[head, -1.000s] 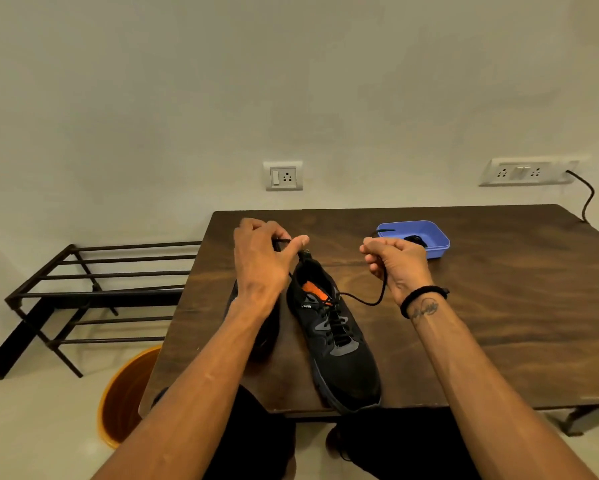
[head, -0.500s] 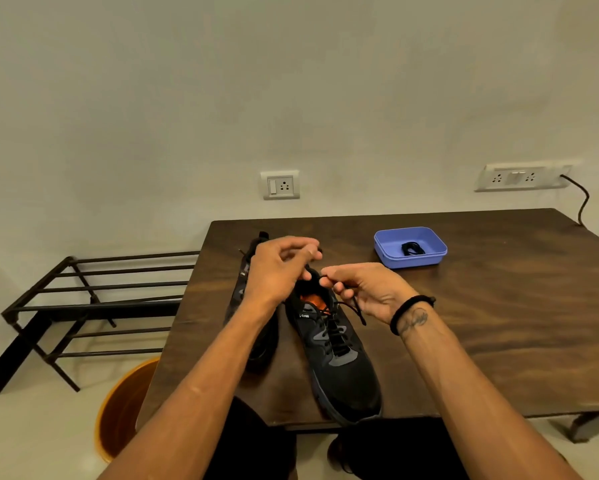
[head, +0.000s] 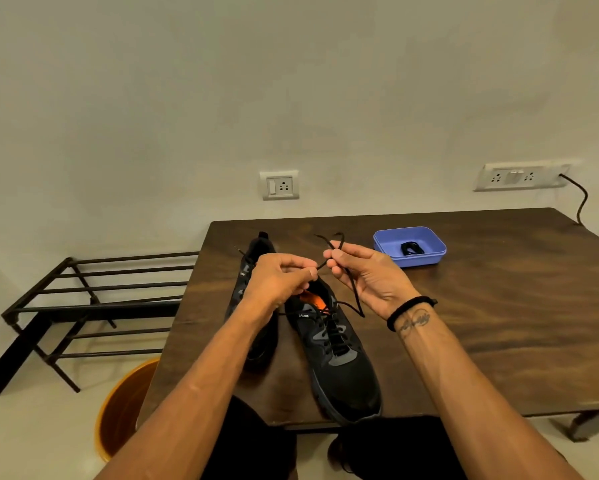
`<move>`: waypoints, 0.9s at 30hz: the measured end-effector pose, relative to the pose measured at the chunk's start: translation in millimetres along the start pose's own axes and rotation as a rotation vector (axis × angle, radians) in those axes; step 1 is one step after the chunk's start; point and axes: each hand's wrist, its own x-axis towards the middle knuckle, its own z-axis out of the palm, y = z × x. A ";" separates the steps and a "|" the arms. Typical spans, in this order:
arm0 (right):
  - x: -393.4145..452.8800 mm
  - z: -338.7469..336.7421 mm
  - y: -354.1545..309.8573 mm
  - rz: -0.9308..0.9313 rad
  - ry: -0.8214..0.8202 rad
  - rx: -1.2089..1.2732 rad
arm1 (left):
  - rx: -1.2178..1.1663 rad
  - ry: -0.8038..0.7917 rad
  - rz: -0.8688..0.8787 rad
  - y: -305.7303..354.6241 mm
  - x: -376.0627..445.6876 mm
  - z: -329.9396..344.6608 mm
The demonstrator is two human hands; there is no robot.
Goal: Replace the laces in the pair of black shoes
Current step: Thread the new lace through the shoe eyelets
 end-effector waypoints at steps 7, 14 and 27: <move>-7.7 -2.1 -10.4 -0.010 -0.228 -0.605 | -0.068 0.106 -0.035 -6.2 6.3 -0.7; 6.2 -0.9 7.5 -0.540 0.059 -1.368 | -0.253 -0.010 -0.102 2.1 6.3 2.5; 0.2 11.1 13.7 -0.575 0.108 -1.112 | -0.360 -0.077 -0.304 7.3 1.9 7.4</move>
